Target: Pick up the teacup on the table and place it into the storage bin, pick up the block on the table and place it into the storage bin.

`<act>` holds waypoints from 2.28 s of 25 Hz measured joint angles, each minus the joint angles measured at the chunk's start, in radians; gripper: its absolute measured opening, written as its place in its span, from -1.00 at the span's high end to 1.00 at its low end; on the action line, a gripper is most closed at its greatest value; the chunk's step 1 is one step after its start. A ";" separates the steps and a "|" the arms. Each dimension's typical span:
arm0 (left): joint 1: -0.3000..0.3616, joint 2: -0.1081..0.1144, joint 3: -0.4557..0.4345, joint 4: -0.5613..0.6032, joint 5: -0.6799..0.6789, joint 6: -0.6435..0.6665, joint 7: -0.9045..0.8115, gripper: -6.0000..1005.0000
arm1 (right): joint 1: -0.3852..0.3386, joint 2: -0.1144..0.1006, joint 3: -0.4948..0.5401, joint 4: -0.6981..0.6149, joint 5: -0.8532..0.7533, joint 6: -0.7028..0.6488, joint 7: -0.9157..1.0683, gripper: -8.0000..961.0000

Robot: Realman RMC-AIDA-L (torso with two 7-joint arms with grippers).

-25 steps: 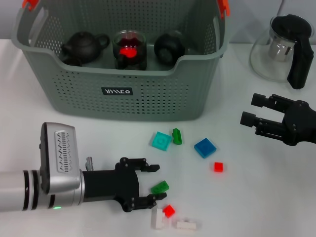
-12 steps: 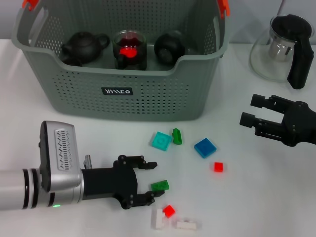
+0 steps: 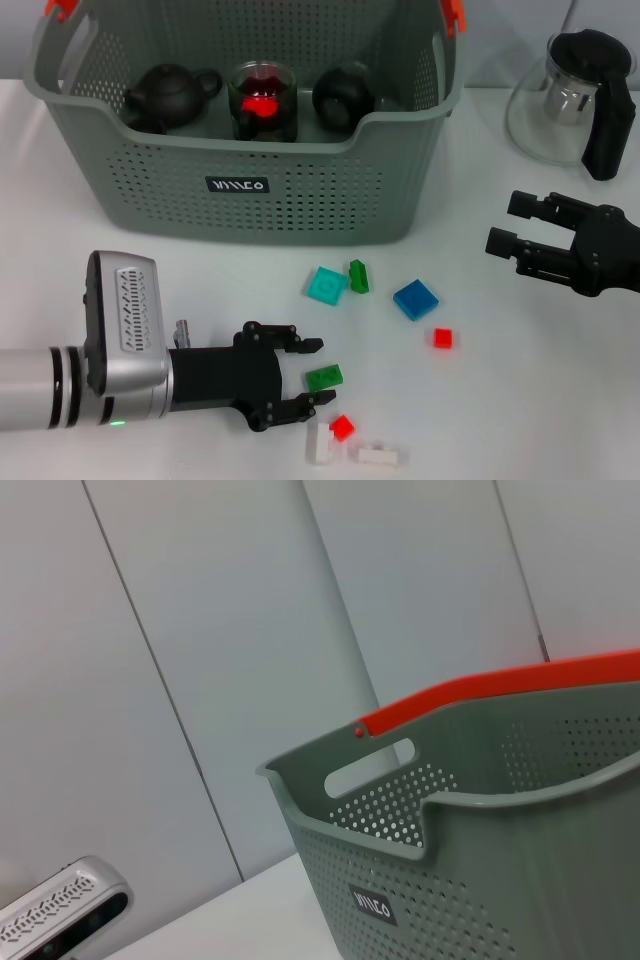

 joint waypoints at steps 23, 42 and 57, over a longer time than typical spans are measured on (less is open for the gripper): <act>0.003 0.002 0.009 0.003 0.009 0.006 0.052 0.63 | 0.012 0.000 0.000 -0.003 0.002 0.000 0.000 -0.68; 0.031 0.013 -0.014 0.144 -0.002 0.221 -0.129 0.62 | 0.024 0.001 0.000 -0.004 0.000 0.000 0.008 -0.68; 0.042 0.056 -0.214 0.200 -0.006 0.545 -0.197 0.60 | 0.018 0.004 -0.001 -0.003 0.000 0.000 0.003 -0.68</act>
